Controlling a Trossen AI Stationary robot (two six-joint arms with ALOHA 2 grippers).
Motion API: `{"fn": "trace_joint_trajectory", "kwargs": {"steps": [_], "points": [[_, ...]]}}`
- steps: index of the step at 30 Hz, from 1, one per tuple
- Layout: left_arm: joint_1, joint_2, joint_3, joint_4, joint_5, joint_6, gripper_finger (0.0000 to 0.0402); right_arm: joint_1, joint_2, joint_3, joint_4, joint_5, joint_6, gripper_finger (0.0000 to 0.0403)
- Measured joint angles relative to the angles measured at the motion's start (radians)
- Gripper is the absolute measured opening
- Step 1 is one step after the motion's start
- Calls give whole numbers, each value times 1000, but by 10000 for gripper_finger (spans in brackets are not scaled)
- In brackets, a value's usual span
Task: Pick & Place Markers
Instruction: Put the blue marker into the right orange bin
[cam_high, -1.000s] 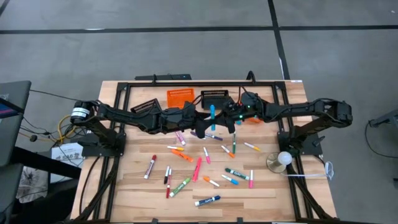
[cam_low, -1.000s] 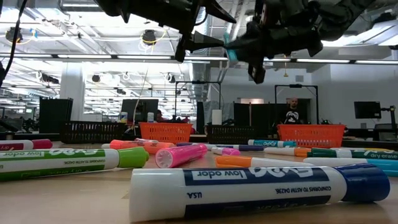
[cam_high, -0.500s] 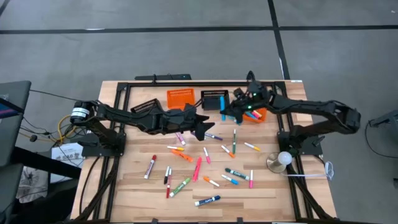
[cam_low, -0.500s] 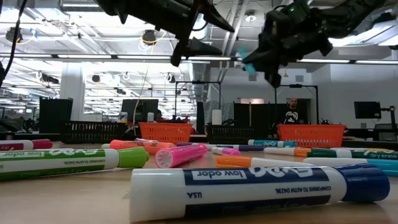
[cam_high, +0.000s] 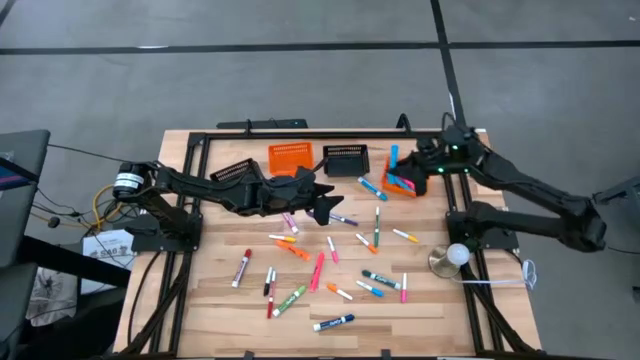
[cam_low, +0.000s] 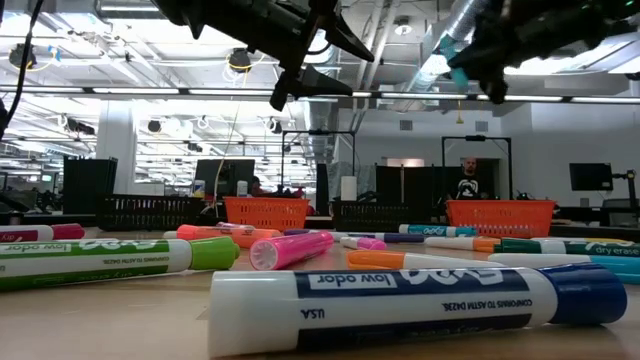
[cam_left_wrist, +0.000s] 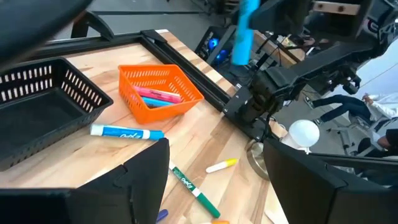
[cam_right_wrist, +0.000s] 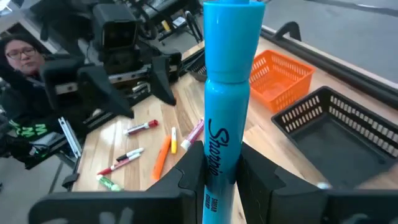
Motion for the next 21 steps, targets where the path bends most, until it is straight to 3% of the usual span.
{"fn": "trace_joint_trajectory", "kwargs": {"steps": [4, 11, 16, 21], "points": [[0, 0, 0, 0, 0, 0, 259, -1, -72, 0, -87, 13, -26, 56], [0, 0, 0, 2, 0, 0, 259, 3, -100, 0, -241, 188, -91, 56], [0, 0, 0, 2, 0, 0, 259, 3, -43, 1, -343, 345, -125, 56], [0, 0, 0, 1, 0, 0, 259, 19, 53, 27, -362, 403, -135, 56]]}}
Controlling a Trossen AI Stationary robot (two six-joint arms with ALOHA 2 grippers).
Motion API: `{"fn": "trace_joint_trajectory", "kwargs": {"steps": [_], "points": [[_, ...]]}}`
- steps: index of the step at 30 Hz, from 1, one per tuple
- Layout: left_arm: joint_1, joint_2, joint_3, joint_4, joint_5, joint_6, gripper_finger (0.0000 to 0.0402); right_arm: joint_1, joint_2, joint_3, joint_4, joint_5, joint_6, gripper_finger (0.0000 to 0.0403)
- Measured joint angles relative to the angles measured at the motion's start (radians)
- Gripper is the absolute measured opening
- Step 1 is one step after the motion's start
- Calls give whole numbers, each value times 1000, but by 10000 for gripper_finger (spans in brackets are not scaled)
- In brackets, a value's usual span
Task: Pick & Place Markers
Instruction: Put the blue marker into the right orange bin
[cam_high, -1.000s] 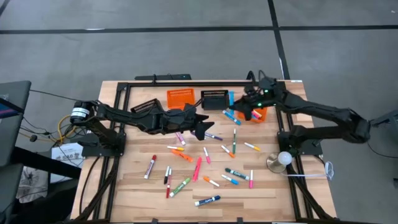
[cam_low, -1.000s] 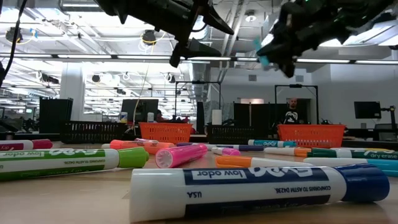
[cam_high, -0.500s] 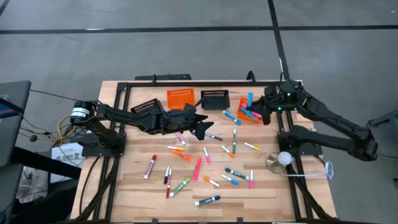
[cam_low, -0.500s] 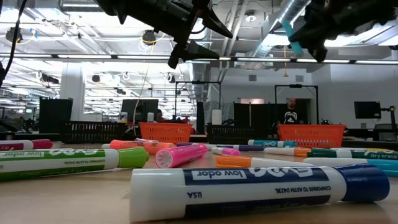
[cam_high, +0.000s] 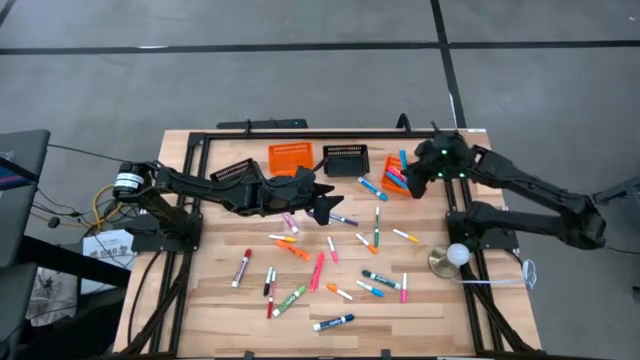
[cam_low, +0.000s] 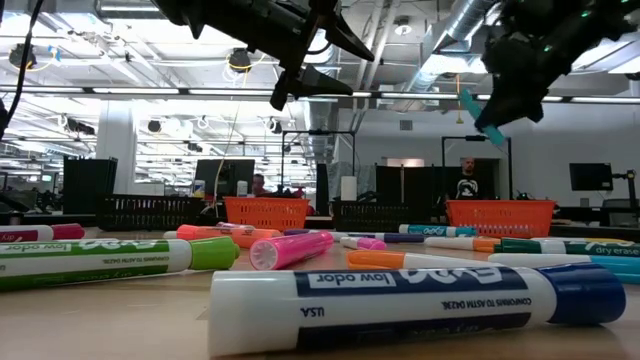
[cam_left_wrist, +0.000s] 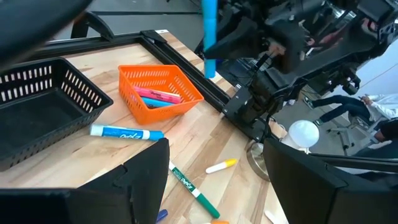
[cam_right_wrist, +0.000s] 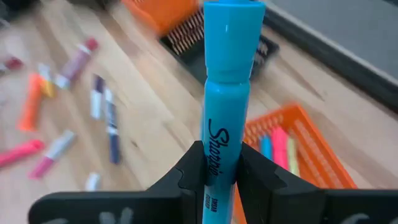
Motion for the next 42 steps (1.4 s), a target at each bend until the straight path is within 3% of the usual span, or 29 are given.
{"fn": "trace_joint_trajectory", "kwargs": {"steps": [10, 13, 25, 34, 42], "points": [[0, 0, 0, -1, 0, 6, 259, 127, 238, 187, -318, 331, -112, 56], [0, 0, 0, -1, 0, 7, 259, 154, 278, 224, -387, 381, -160, 56], [0, 0, 0, -5, 0, 4, 259, 146, 374, 232, -360, 378, -236, 56], [-1, 0, 0, -5, 0, 3, 259, 38, 582, 232, -306, 345, -278, 58], [-1, 0, 0, -8, 0, 6, 259, -55, 671, 232, -308, 304, -333, 69]]}}
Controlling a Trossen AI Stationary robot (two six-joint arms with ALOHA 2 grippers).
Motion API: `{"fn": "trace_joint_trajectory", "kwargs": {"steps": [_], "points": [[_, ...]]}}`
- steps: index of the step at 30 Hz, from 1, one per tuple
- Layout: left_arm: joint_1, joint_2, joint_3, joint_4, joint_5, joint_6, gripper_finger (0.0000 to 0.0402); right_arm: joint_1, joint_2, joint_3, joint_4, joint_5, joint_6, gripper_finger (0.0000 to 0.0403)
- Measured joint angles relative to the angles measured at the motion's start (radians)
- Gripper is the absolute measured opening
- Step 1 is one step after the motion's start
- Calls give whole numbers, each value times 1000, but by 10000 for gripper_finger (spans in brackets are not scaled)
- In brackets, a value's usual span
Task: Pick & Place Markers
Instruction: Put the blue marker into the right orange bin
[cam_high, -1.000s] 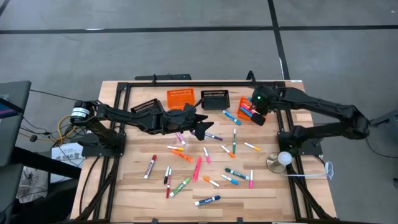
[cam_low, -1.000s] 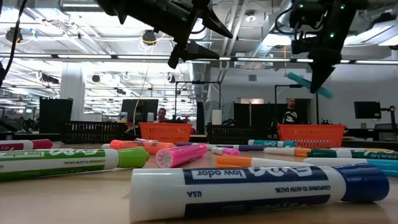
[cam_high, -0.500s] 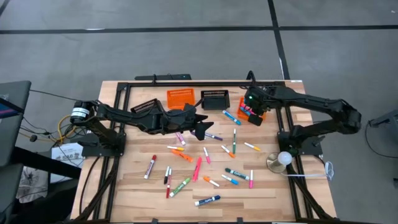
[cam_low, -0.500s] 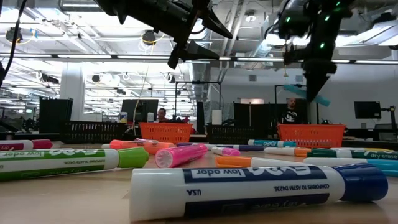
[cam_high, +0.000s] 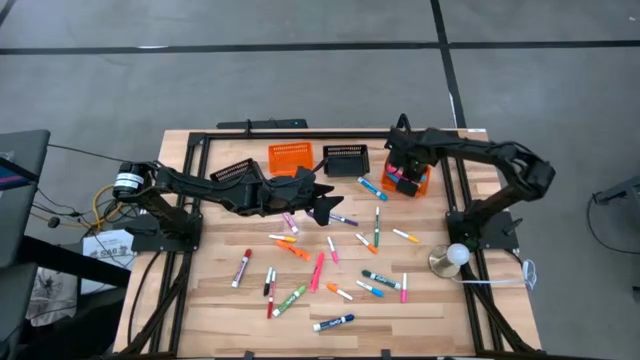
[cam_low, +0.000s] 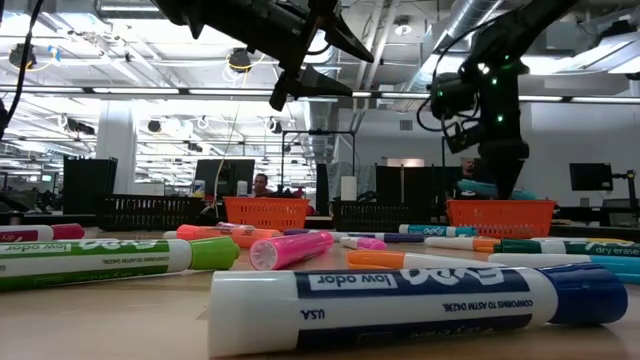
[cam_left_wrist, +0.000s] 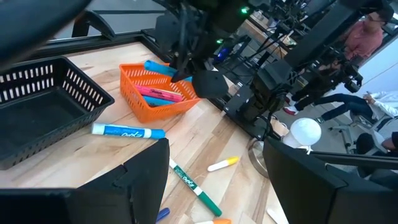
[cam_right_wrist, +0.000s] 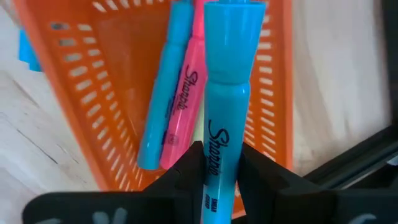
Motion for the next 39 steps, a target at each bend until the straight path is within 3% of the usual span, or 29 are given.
{"fn": "trace_joint_trajectory", "kwargs": {"steps": [23, 39], "points": [[0, 0, 0, 0, 0, 23, 259, -29, 38, 0, 38, -60, -10, 75], [-17, 0, 0, 0, 0, 23, 259, -29, 31, 0, 29, -57, -7, 196]]}}
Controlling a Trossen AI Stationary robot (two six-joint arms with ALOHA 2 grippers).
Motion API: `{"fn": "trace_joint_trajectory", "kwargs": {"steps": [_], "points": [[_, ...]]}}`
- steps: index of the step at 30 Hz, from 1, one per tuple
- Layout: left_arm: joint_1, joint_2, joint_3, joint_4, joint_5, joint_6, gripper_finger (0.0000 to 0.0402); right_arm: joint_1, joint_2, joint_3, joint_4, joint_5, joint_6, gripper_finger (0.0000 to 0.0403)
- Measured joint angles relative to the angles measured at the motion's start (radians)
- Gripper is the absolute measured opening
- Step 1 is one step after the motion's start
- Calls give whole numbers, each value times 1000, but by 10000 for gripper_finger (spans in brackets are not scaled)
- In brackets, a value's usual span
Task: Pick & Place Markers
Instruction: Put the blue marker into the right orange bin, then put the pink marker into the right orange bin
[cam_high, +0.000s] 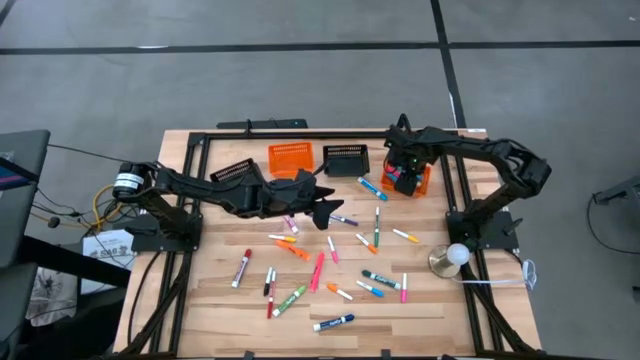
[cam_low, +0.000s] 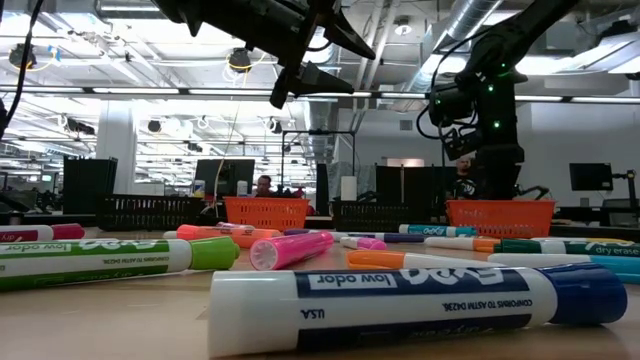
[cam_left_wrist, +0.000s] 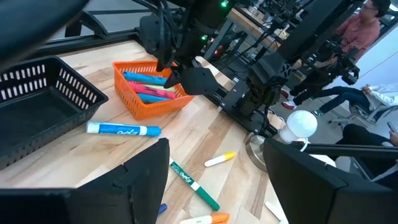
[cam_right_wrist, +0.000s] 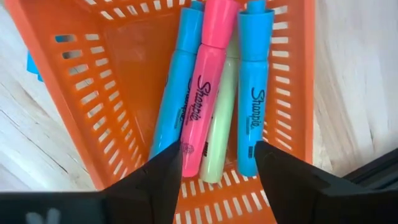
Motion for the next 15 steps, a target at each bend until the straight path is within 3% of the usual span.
{"fn": "trace_joint_trajectory", "kwargs": {"steps": [9, 15], "points": [[0, 0, 0, 0, 0, 5, 259, 20, -156, 0, -21, -9, 36, 195], [0, 0, 0, 0, 0, 8, 259, 88, -326, 0, -22, -180, 114, 189]]}}
